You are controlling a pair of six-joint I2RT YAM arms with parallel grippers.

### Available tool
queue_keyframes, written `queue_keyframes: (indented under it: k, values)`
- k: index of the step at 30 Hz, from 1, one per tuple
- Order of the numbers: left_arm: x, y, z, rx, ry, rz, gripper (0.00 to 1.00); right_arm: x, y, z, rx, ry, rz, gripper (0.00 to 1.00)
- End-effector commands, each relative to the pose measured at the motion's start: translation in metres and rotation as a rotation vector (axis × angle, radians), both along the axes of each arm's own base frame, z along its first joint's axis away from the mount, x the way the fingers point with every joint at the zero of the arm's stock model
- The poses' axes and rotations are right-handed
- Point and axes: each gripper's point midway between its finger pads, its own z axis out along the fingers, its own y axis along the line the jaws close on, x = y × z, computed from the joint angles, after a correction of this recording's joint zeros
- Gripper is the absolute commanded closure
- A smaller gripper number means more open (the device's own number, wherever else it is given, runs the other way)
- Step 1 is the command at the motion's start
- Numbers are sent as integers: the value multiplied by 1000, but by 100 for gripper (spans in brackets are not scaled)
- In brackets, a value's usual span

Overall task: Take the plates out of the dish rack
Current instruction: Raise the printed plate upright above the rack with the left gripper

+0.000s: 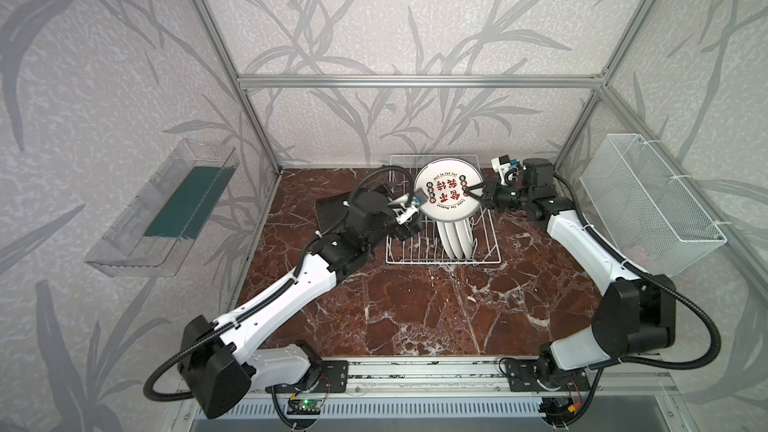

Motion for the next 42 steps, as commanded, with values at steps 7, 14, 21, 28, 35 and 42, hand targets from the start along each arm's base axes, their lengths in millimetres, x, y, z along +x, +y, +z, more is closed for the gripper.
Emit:
queue_keyframes:
  k: [7, 14, 21, 28, 35, 42]
  values:
    - [-6, 10, 18, -571, 468, -121, 1, -14, 3, 41, 33, -276, 76, 100]
    - [10, -18, -4, -634, 720, -204, 3, -21, 5, 47, 34, -379, 103, 100]
    - [28, -39, -17, -668, 837, -241, 8, -28, 9, 46, 42, -435, 121, 100]
    - [29, -57, -28, -688, 956, -337, 25, -33, 22, 43, 26, -469, 177, 100]
    - [23, -59, -34, -677, 998, -356, 61, -29, 25, 35, 31, -449, 185, 100]
    - [20, -58, -32, -690, 990, -360, 100, -27, 28, 25, 41, -413, 196, 100]
